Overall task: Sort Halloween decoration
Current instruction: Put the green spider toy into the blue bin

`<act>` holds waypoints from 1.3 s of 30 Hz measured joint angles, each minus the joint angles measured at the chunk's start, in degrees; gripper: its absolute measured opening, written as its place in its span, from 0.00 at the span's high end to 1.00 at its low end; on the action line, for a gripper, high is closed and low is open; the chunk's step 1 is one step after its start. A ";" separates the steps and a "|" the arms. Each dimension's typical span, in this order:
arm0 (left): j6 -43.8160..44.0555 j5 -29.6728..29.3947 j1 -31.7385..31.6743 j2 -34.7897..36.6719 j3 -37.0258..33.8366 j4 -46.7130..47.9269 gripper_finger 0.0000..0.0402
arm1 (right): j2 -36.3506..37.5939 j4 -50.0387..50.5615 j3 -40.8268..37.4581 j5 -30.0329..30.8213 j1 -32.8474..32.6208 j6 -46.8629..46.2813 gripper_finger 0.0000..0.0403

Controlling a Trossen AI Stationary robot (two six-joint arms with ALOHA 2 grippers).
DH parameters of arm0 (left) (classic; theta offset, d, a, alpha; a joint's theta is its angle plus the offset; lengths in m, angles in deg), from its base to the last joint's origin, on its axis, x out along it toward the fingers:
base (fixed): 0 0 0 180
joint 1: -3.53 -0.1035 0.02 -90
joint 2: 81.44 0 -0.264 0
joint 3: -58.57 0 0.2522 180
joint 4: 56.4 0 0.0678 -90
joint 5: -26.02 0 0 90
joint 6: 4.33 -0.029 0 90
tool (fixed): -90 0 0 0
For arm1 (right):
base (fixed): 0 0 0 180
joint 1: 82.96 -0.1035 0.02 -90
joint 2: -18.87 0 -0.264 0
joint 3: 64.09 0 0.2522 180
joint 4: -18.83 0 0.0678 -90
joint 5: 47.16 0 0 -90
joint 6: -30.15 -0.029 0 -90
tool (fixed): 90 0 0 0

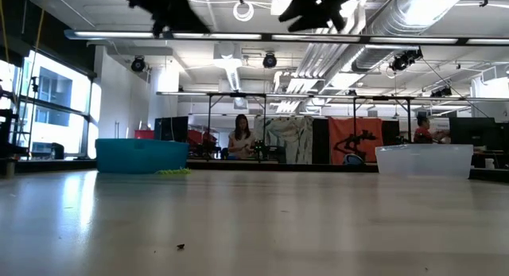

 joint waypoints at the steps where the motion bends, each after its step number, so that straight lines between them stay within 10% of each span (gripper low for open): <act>1: 1.92 -1.99 -1.56 1.17 0.00 4.93 1.00 | 0.47 2.25 0.00 0.54 0.34 -1.38 0.46; 6: 11.64 -3.13 -12.38 1.70 -0.02 25.61 1.00 | 0.05 8.72 -0.01 0.69 2.12 -9.39 0.35; 16: 12.53 10.65 -31.27 -12.71 -0.02 30.53 1.00 | -3.83 9.43 0.00 -1.24 3.08 -15.27 0.33; 26: 9.46 15.07 -33.13 -18.78 -0.02 35.85 0.98 | -3.84 9.31 0.00 -1.84 3.08 -16.29 0.33; 39: 10.27 14.99 -33.13 -11.51 -0.02 36.49 0.71 | -3.30 9.38 -0.06 -4.53 3.08 -15.66 0.33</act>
